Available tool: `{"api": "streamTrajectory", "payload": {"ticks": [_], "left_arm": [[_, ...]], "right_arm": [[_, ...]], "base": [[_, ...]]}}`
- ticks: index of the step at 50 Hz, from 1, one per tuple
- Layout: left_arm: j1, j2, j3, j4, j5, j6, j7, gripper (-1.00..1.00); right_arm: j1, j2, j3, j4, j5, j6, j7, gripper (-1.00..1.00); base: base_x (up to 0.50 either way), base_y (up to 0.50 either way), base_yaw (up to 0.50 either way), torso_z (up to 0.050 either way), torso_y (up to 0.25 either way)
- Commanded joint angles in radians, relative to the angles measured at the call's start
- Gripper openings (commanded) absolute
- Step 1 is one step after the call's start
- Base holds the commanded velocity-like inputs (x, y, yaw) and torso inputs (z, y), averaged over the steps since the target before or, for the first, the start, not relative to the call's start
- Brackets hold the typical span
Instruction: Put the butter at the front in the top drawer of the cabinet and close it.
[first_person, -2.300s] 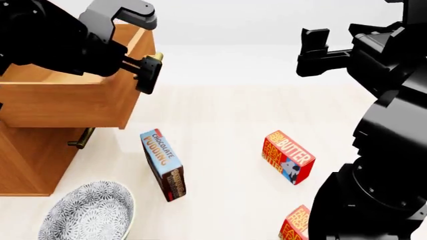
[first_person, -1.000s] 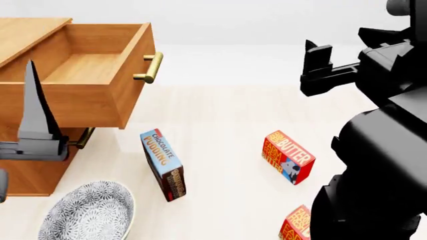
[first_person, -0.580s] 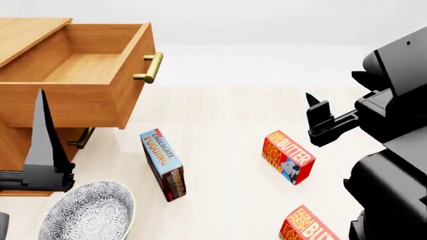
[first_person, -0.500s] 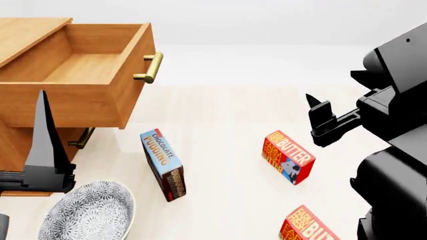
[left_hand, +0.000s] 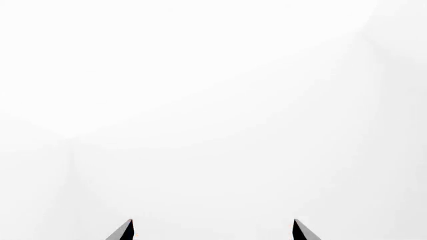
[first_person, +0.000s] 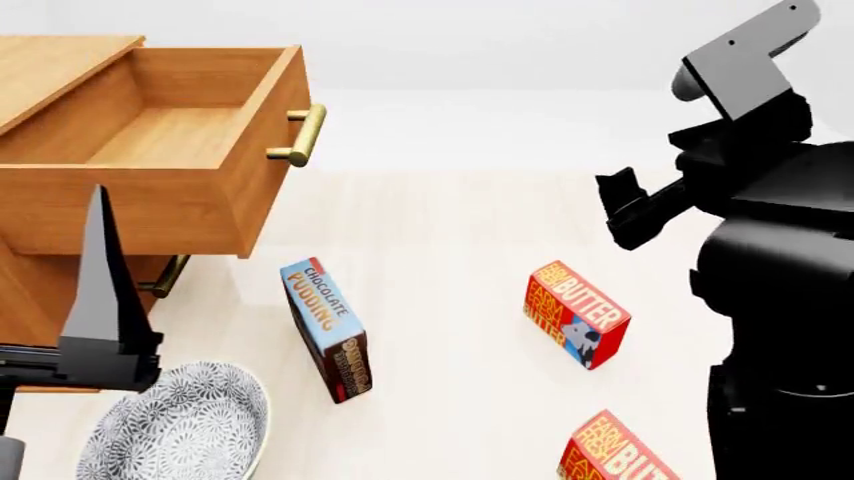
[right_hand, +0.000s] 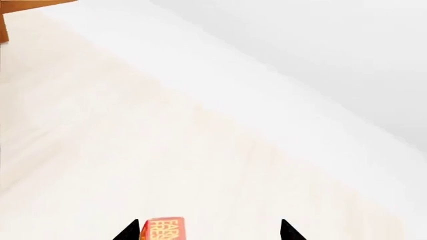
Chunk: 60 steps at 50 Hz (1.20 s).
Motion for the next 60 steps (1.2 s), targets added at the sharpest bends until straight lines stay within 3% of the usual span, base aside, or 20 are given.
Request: {"api": "streamTrajectory", "payload": {"ticks": [1, 9, 21, 47, 60], "left_arm": [[0.004, 0.021, 0.000, -0.010, 0.001, 0.001, 0.016, 1.00], [0.014, 0.036, 0.007, -0.032, 0.011, 0.019, 0.016, 1.00], [0.027, 0.030, 0.012, -0.043, 0.019, 0.042, 0.003, 1.00], [0.029, 0.034, 0.005, -0.042, 0.008, 0.052, 0.011, 1.00], [0.031, 0.033, 0.003, -0.043, -0.011, 0.065, 0.020, 1.00]], "right_arm": [[0.115, -0.052, -0.025, 0.326, 0.076, -0.099, 0.107, 1.00], [0.236, -0.083, -0.047, 0.645, 0.130, -0.196, 0.185, 1.00], [0.332, -0.098, -0.061, 0.906, 0.167, -0.299, 0.269, 1.00], [0.343, -0.117, -0.131, 1.036, 0.170, -0.342, 0.251, 1.00], [0.339, -0.157, -0.108, 1.155, 0.217, -0.418, 0.325, 1.00]], "base": [[0.00, 0.00, 0.00, 0.000, 0.000], [0.00, 0.00, 0.00, 0.000, 0.000], [0.00, 0.00, 0.00, 0.000, 0.000], [0.00, 0.00, 0.00, 0.000, 0.000], [0.00, 0.00, 0.00, 0.000, 0.000]]}}
